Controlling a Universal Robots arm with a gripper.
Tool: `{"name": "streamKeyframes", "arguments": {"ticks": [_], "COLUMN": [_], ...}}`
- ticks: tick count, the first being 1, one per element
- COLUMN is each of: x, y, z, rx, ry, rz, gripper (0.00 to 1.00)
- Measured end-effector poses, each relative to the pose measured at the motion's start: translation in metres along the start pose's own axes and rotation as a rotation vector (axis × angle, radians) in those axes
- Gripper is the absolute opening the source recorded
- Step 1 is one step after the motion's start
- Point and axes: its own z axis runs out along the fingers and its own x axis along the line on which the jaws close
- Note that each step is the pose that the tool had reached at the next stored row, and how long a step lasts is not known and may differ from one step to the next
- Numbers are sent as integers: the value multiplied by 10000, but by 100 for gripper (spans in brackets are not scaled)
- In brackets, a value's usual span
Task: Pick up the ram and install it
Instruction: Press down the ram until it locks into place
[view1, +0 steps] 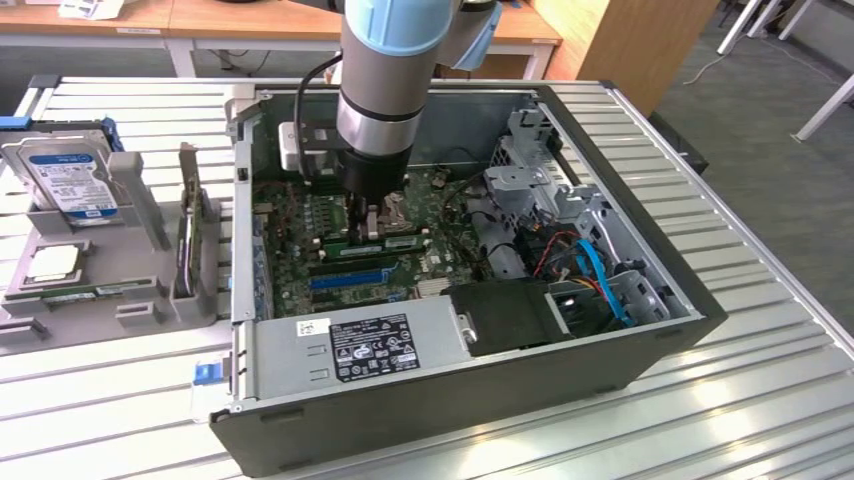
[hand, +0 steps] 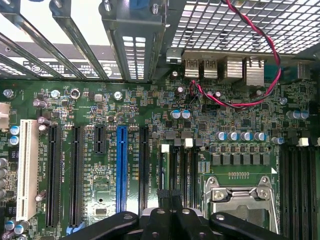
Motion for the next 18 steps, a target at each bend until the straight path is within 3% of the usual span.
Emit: {"name": "streamKeyframes", "arguments": {"ticks": [4, 18], "x": [-4, -26], "y": [0, 18], "z": [-21, -290], "rx": [12, 2], "ry": [-18, -2], "rz": [-2, 0], "gripper": [10, 10]}}
